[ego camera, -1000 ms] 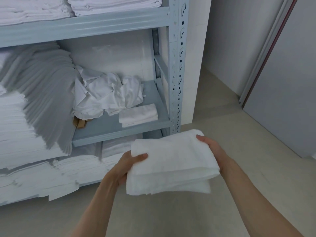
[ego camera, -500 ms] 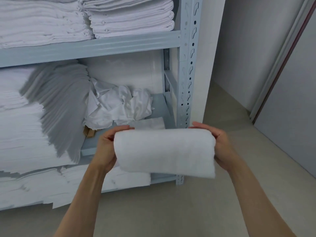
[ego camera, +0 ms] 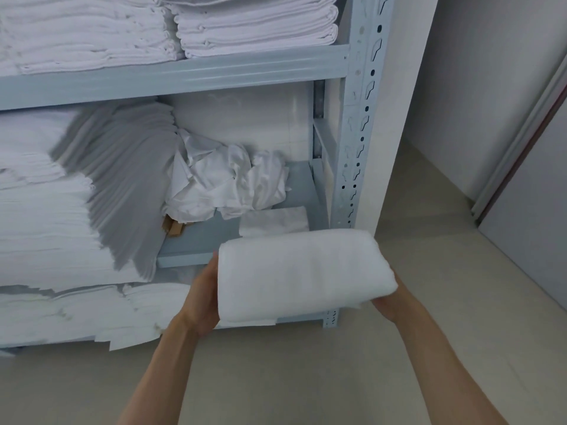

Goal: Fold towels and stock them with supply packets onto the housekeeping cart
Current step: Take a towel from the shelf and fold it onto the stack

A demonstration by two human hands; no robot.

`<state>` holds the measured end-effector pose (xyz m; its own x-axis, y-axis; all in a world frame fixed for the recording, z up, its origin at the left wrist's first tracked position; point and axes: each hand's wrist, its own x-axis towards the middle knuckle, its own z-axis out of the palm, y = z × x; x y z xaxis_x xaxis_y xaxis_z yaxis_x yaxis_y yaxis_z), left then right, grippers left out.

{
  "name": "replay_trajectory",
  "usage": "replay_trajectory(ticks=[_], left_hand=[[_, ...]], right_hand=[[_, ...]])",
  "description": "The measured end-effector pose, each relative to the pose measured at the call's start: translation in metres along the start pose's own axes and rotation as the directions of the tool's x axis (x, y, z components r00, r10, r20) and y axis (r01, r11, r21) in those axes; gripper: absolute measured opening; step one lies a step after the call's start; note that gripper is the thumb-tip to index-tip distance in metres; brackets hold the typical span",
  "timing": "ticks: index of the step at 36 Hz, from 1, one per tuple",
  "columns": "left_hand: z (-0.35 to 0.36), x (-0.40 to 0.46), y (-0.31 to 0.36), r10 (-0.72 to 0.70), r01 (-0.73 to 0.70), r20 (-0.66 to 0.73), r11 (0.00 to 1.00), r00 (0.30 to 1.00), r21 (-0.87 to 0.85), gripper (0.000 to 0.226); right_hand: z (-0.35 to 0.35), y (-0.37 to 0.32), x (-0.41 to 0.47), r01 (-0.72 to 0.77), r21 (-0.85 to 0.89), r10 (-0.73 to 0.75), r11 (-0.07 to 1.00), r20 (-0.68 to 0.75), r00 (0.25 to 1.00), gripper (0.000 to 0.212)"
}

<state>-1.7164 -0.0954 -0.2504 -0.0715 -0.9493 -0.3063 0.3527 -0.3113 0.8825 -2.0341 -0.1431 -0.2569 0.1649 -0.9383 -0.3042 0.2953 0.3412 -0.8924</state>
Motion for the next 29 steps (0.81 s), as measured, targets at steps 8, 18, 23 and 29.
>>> replay_trajectory(ticks=[8,18,23,29], left_hand=[[-0.013,0.011,-0.009,-0.038,0.033,0.033,0.989,0.999,0.143,0.06],[-0.062,0.088,-0.004,-0.098,0.148,-0.245,0.97,0.965,0.195,0.048],[-0.088,0.154,-0.003,-0.107,0.179,-0.363,0.969,0.926,0.172,0.044],[-0.113,0.225,0.011,-0.206,0.274,-0.369,0.951,0.906,0.143,0.051]], right_hand=[[-0.01,-0.01,0.036,-0.172,0.028,0.161,0.985,0.231,0.959,0.07],[0.021,0.005,0.123,-0.313,-0.312,0.387,0.897,0.212,0.897,0.057],[0.034,0.02,0.175,-0.439,-0.237,0.478,0.867,0.143,0.867,0.054],[0.047,0.025,0.235,-0.482,-0.191,0.501,0.855,0.064,0.863,0.058]])
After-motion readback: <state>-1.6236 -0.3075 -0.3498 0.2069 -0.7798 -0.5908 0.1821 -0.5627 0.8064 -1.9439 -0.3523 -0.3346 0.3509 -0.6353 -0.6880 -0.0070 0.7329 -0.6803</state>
